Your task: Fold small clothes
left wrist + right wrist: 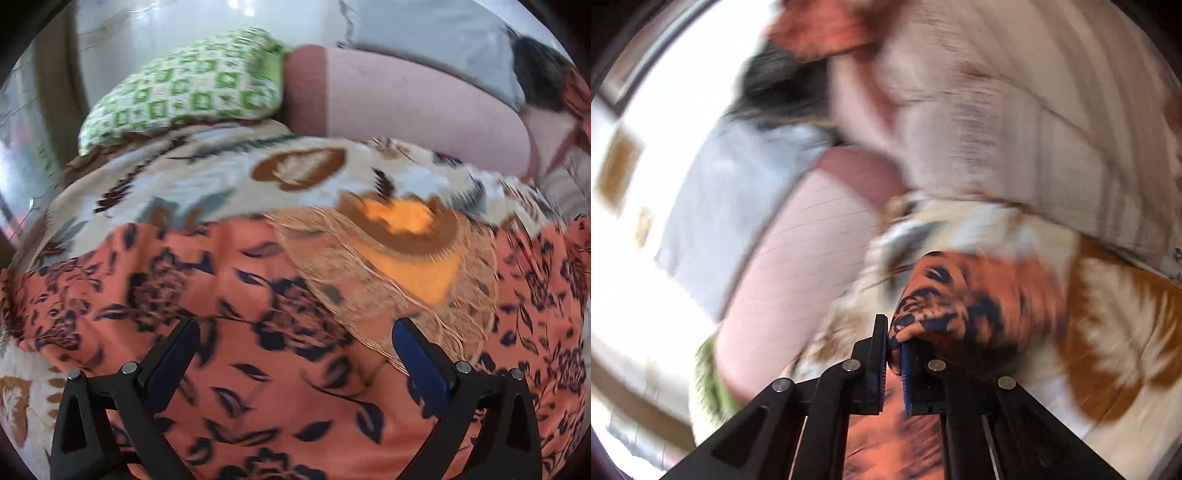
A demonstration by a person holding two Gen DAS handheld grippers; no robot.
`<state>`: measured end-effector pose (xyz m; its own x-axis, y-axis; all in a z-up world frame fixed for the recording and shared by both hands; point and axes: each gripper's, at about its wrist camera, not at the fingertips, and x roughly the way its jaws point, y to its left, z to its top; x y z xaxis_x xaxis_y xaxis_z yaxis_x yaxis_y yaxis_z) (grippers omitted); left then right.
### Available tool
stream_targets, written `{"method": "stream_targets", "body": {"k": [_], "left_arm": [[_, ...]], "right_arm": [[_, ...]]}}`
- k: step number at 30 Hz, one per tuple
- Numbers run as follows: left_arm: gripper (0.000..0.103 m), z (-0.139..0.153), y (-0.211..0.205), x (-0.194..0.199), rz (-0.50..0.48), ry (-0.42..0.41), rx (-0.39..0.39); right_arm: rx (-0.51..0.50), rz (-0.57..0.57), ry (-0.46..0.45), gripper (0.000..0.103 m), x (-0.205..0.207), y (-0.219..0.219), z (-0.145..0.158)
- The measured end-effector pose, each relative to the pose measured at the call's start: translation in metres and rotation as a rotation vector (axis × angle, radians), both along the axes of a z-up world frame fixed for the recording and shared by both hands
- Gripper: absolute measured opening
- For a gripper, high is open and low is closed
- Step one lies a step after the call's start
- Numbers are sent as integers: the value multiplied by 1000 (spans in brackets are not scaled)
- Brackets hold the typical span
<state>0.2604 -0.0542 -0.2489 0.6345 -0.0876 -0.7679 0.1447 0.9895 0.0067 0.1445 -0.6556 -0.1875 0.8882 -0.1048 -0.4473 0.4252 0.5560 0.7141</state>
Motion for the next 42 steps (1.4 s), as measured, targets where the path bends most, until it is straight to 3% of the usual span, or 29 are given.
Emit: {"method": "stream_targets", "body": {"k": [6, 11, 15, 21, 23, 26, 32, 34, 38, 40, 42], "left_arm": [[103, 26, 39, 0, 90, -77, -20], [103, 41, 77, 1, 168, -125, 8], [103, 44, 104, 2, 207, -122, 27], [103, 43, 143, 6, 272, -94, 28], [103, 43, 152, 7, 289, -88, 8], [103, 46, 160, 6, 293, -84, -30], [103, 49, 148, 2, 252, -85, -34], [103, 50, 144, 1, 241, -91, -22], [103, 51, 137, -1, 217, -101, 2], [103, 51, 139, 0, 211, -101, 14], [103, 51, 144, 1, 230, -106, 25]], "right_arm": [[-74, 266, -106, 7, 11, 125, 71], [-113, 484, -138, 7, 25, 255, 88], [-159, 635, -51, 9, 47, 355, 57], [-142, 840, 320, 11, 77, 458, -48], [-133, 888, 386, 11, 70, 467, -70], [-134, 888, 348, 11, 45, 455, -72], [-40, 702, 226, 11, 22, 383, -42], [51, 601, 233, 12, 29, 358, -47], [246, 519, 268, 12, 53, 334, -81], [330, 509, 334, 12, 77, 349, -98], [413, 537, 256, 12, 89, 369, -95]]}}
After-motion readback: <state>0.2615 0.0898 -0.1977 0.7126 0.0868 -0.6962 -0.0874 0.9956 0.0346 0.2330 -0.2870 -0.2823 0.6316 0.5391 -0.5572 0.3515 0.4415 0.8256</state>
